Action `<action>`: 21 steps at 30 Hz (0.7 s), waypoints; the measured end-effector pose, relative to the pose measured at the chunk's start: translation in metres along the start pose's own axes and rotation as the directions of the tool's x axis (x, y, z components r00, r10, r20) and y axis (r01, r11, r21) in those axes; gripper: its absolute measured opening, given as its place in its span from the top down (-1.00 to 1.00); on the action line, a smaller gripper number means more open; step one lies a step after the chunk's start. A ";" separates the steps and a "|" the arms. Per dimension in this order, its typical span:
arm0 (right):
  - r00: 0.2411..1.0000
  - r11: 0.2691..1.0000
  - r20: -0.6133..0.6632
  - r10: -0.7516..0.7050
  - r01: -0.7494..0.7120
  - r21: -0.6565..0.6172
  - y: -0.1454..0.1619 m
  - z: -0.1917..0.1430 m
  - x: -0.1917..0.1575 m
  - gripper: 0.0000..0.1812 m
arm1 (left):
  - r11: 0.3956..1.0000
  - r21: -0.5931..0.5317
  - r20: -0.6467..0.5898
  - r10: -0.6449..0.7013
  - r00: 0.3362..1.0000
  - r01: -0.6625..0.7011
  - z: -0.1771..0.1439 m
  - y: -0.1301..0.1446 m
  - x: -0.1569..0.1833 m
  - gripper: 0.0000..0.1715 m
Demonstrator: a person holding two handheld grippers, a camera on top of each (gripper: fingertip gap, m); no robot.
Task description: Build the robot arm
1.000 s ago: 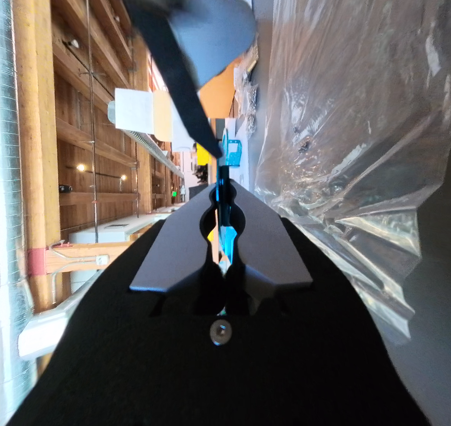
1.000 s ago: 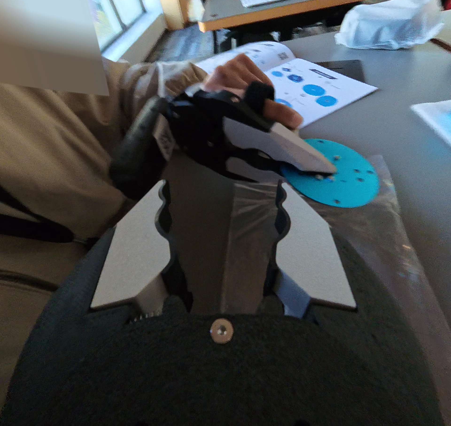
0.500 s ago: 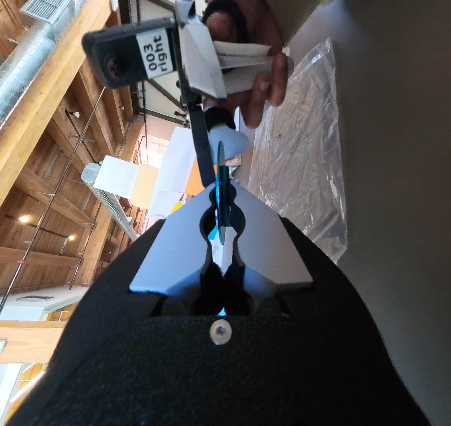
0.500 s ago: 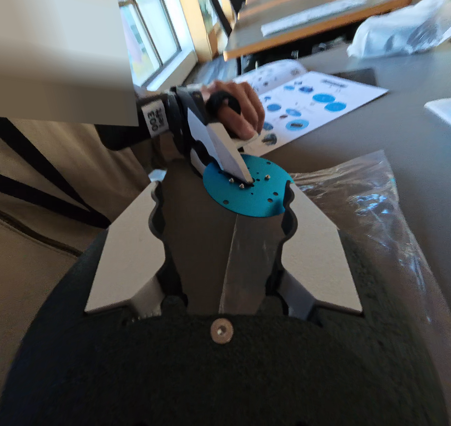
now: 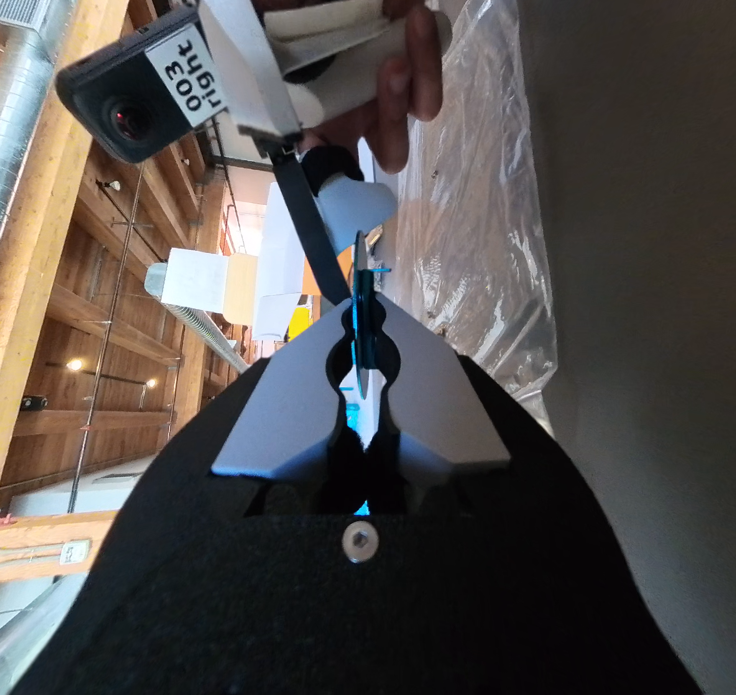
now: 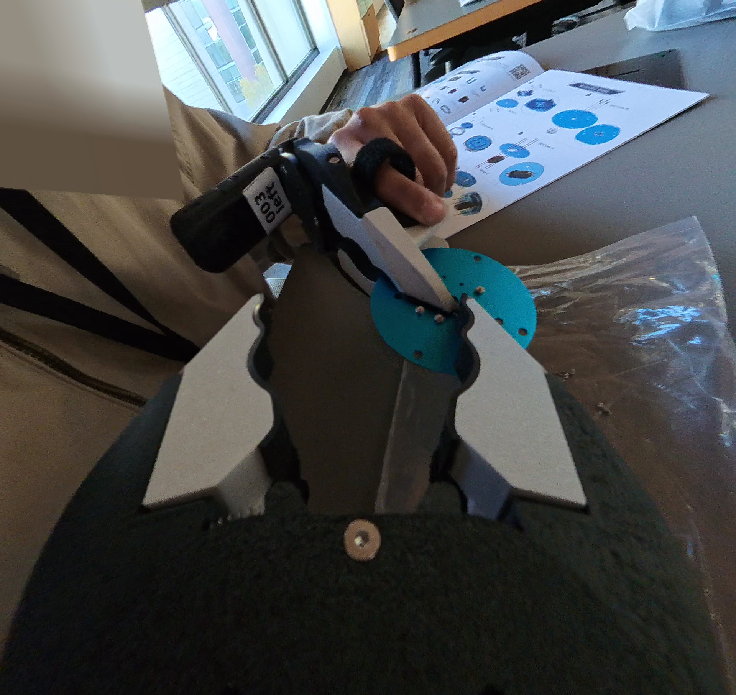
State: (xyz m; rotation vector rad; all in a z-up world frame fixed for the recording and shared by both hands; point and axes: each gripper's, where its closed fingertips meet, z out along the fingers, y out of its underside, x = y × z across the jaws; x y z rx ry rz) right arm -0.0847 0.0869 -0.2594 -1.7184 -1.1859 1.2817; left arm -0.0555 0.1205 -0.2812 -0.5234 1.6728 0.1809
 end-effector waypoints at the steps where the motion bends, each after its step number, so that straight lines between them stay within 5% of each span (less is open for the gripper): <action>1: 1.000 1.000 -0.022 -0.012 0.012 0.012 -0.002 -0.001 0.003 -0.04 | 1.000 -0.003 0.002 0.005 1.000 -0.005 0.000 0.000 0.000 0.98; 13: 1.000 1.000 0.003 0.022 -0.022 0.010 0.001 0.008 -0.001 -0.20 | 0.999 0.012 -0.002 0.030 1.000 -0.030 -0.001 -0.007 0.003 0.98; 21: 1.000 0.998 -0.016 0.010 -0.009 0.062 -0.011 -0.003 0.003 -0.11 | 0.998 0.005 0.022 0.055 0.998 -0.055 -0.004 -0.010 -0.002 0.99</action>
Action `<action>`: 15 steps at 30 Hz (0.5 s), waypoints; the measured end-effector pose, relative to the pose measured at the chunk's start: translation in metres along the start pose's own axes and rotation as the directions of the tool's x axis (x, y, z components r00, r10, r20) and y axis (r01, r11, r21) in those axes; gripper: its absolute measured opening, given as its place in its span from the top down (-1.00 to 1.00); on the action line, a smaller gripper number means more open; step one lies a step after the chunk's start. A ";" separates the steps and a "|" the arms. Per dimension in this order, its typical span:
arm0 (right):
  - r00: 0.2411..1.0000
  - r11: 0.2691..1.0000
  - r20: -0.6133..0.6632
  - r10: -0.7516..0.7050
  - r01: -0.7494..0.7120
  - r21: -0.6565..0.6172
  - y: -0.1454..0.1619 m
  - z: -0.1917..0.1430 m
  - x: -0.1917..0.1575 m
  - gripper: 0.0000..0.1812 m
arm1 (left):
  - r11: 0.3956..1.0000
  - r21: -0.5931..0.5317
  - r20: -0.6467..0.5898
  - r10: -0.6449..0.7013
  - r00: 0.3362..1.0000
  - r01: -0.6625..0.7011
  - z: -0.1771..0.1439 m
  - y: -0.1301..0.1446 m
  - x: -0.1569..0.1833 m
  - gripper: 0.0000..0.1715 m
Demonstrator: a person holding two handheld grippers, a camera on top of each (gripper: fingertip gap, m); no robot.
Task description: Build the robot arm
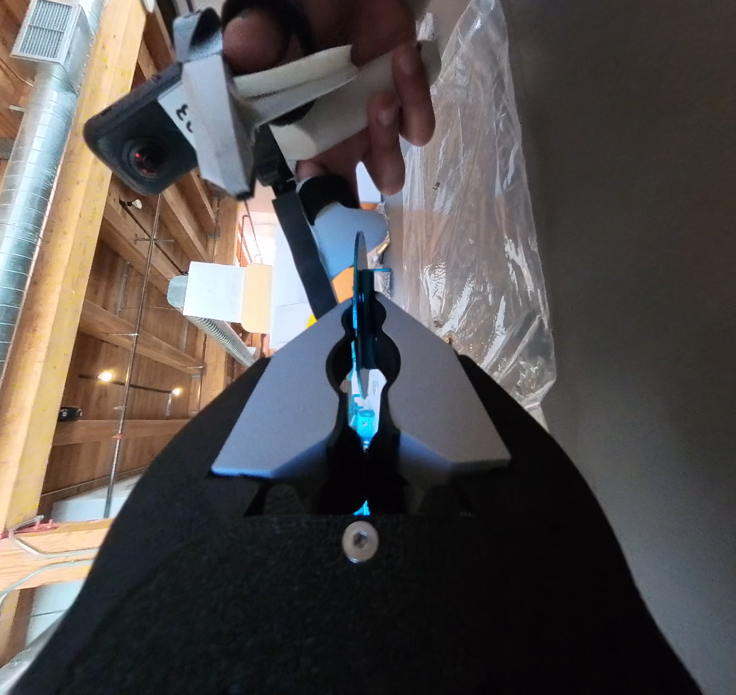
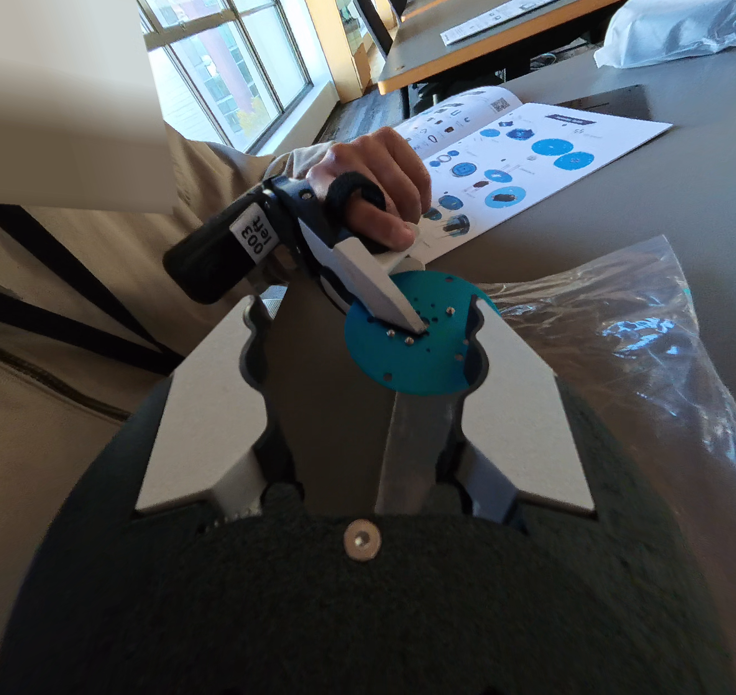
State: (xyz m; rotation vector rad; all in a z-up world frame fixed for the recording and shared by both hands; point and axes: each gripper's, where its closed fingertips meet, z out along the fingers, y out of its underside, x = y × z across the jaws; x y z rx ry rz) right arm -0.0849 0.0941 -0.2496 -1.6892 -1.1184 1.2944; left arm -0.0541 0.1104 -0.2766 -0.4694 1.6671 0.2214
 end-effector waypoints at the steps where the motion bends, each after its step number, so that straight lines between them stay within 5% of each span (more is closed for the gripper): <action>1: 1.000 1.000 -0.002 -0.001 0.001 -0.014 0.003 0.003 0.001 -0.12 | 1.000 -0.004 0.002 0.008 1.000 -0.008 0.000 0.000 0.000 0.98; 13: 0.998 0.998 0.039 0.049 -0.048 -0.029 0.007 0.006 -0.008 -0.21 | 1.000 0.001 -0.001 -0.021 1.000 0.021 -0.001 0.002 -0.001 0.98; 15: 0.999 0.999 0.037 0.036 -0.035 -0.022 0.004 0.000 -0.007 -0.07 | 0.999 -0.037 0.012 -0.026 1.000 0.027 -0.001 0.010 -0.004 0.98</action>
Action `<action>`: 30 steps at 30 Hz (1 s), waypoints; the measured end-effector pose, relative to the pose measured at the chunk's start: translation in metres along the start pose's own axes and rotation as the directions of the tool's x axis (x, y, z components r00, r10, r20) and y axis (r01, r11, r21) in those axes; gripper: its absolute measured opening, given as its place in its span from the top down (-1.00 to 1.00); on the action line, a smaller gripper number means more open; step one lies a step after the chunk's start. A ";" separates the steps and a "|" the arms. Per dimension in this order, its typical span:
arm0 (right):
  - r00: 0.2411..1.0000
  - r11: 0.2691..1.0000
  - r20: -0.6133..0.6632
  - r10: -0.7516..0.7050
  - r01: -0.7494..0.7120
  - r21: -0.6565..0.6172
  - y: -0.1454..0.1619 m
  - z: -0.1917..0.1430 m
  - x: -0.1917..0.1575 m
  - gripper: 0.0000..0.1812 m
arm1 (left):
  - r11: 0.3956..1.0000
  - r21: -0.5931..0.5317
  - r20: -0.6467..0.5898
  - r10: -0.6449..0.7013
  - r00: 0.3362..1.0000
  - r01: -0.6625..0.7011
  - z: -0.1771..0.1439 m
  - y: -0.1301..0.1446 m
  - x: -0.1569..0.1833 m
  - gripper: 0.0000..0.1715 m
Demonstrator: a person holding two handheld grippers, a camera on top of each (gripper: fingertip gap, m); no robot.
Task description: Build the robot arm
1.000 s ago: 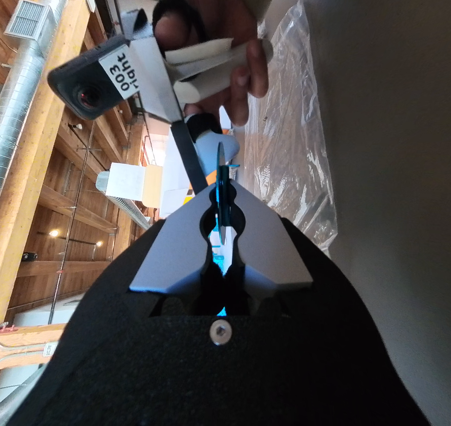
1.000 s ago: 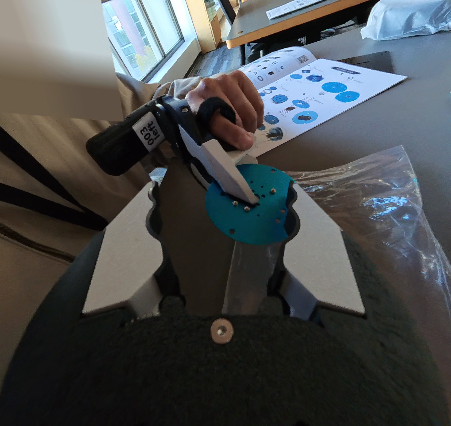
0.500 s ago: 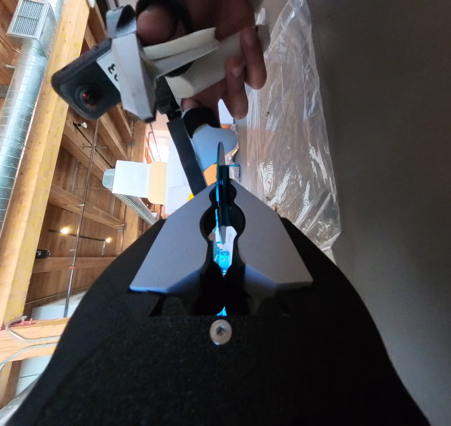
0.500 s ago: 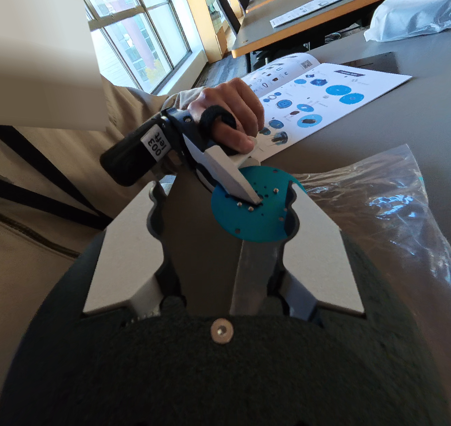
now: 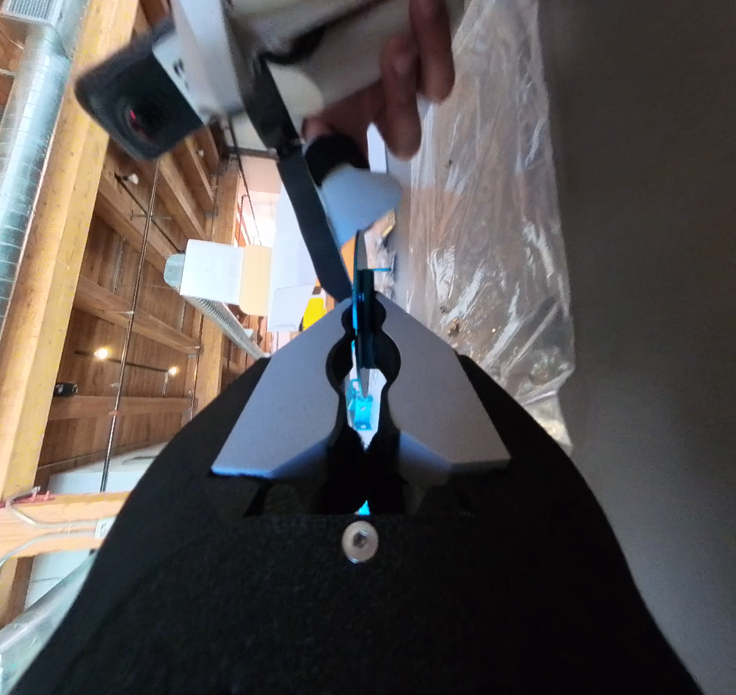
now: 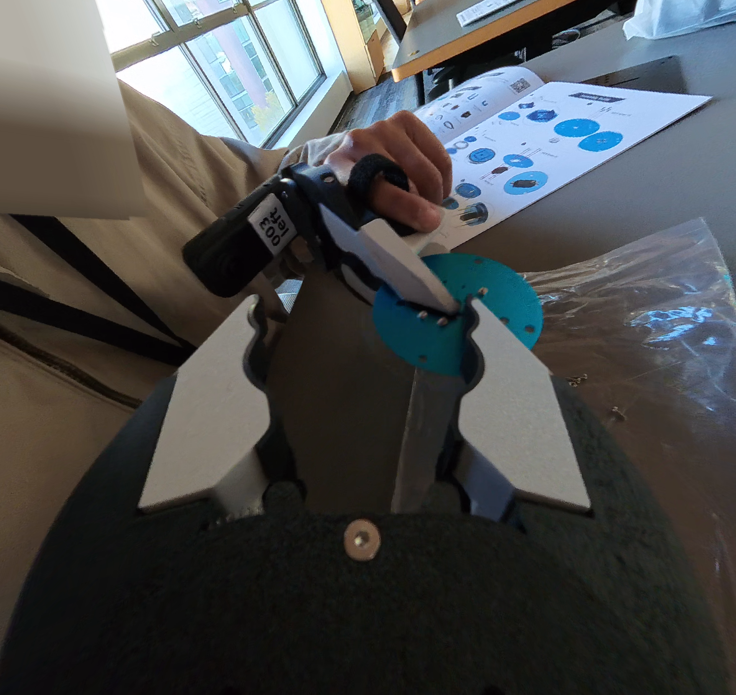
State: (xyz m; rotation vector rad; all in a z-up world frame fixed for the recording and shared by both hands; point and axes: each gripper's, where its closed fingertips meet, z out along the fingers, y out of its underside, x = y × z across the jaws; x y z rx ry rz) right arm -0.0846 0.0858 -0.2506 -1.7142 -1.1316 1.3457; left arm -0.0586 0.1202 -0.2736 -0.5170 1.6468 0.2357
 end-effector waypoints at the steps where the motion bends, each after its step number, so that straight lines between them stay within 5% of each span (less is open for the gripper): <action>1: 1.000 1.000 -0.006 -0.005 0.005 0.018 -0.004 -0.005 0.000 -0.10 | 1.000 -0.016 0.006 -0.005 1.000 0.005 0.000 0.006 -0.002 0.99; 5: 0.984 0.984 -0.156 -0.084 0.107 0.146 -0.031 -0.030 0.019 -0.04 | 0.970 0.021 -0.001 -0.244 0.970 0.244 -0.002 0.010 -0.016 0.98; 9: 0.965 0.964 -0.190 -0.181 0.213 0.160 -0.035 -0.042 0.020 0.24 | 0.782 0.098 -0.086 -0.610 0.788 0.616 -0.003 0.010 -0.038 0.97; 12: 0.922 0.954 -0.292 -0.253 0.288 0.083 -0.026 -0.045 0.037 0.36 | 0.498 0.143 -0.269 -0.812 0.518 0.855 -0.007 0.003 -0.046 0.98; 15: 0.968 0.969 -0.186 -0.168 0.196 0.148 -0.027 -0.035 0.030 0.49 | 0.155 0.136 -0.437 -0.877 0.199 0.979 -0.011 -0.001 -0.059 0.98; 21: 0.997 0.961 -0.077 0.019 0.003 0.276 -0.037 -0.033 0.037 1.00 | -0.293 0.010 -0.573 -0.785 -0.235 0.956 -0.008 0.009 -0.067 0.98; 26: 0.931 0.867 0.069 0.359 -0.360 0.344 -0.036 -0.034 0.057 1.00 | -0.486 -0.118 -0.566 -0.684 -0.461 0.866 0.002 0.025 -0.059 0.95; 30: 0.850 0.776 0.173 0.497 -0.525 0.351 -0.033 -0.034 0.064 1.00 | -0.496 -0.144 -0.558 -0.674 -0.484 0.857 0.004 0.028 -0.054 0.89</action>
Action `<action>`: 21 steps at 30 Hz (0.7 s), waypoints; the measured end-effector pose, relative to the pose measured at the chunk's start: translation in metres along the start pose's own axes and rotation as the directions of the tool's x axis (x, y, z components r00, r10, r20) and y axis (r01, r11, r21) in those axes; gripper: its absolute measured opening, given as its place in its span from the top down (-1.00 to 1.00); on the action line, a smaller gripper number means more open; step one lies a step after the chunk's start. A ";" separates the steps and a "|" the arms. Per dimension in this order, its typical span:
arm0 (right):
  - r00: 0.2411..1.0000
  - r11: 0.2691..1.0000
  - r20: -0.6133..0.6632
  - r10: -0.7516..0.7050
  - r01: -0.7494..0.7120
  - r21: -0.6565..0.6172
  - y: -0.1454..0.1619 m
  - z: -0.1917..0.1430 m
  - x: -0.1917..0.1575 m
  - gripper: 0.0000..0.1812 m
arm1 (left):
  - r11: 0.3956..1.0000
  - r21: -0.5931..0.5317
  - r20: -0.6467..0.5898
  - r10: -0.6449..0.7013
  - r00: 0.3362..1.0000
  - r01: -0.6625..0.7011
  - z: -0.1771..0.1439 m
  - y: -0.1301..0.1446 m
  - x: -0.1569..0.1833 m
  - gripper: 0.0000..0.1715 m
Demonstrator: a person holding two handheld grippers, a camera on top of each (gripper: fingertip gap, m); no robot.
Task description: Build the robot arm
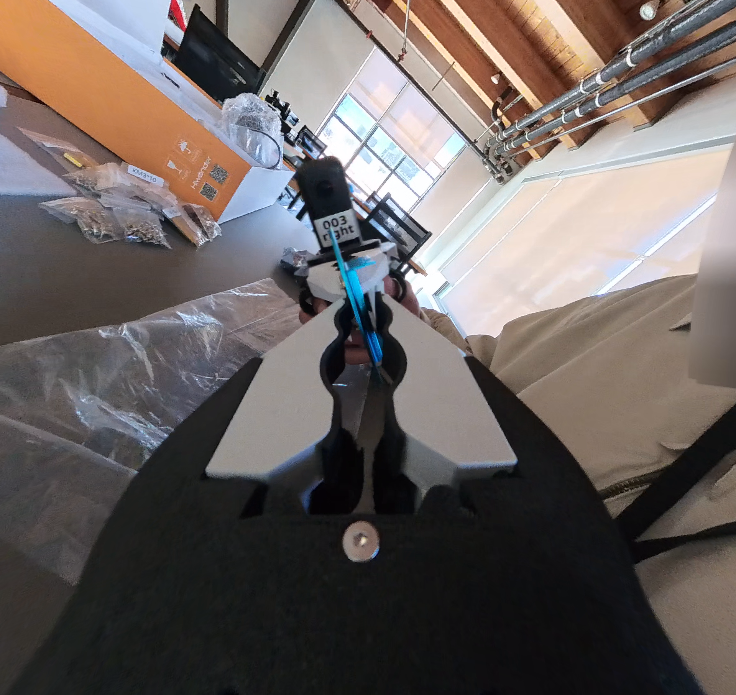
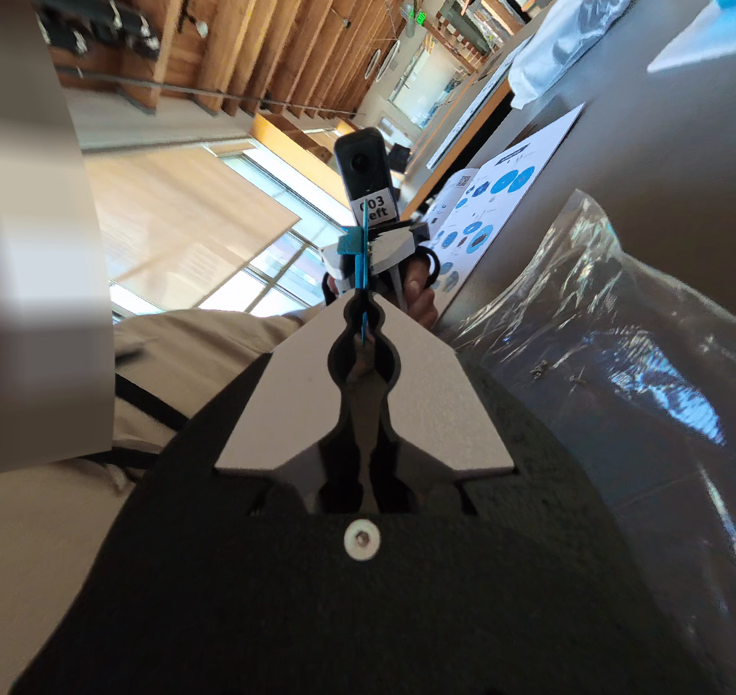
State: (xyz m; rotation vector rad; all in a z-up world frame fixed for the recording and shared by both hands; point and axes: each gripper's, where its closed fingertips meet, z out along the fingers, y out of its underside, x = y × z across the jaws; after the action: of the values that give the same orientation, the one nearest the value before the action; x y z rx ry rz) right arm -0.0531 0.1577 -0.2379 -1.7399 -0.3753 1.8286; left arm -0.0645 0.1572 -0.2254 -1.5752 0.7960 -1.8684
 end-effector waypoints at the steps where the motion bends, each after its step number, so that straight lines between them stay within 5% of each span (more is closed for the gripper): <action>1: 0.999 0.999 0.020 0.041 -0.042 0.016 -0.002 -0.002 0.000 1.00 | 1.000 -0.004 -0.004 0.002 1.000 -0.002 0.000 0.000 0.001 0.86; 10: 1.000 1.000 -0.009 0.012 -0.012 0.014 -0.005 -0.008 0.003 1.00 | 0.997 0.007 0.011 -0.072 0.997 0.072 -0.002 -0.001 -0.007 0.81; 21: 0.984 0.992 -0.131 -0.125 0.123 -0.018 -0.003 -0.004 0.013 1.00 | 0.983 -0.030 0.022 -0.183 0.983 0.184 -0.007 0.004 -0.019 0.96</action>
State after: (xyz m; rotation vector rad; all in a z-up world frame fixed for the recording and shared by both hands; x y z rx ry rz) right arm -0.0483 0.1672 -0.2468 -1.7914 -0.4299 1.6178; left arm -0.0686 0.1694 -0.2419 -1.7353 0.6952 -1.9740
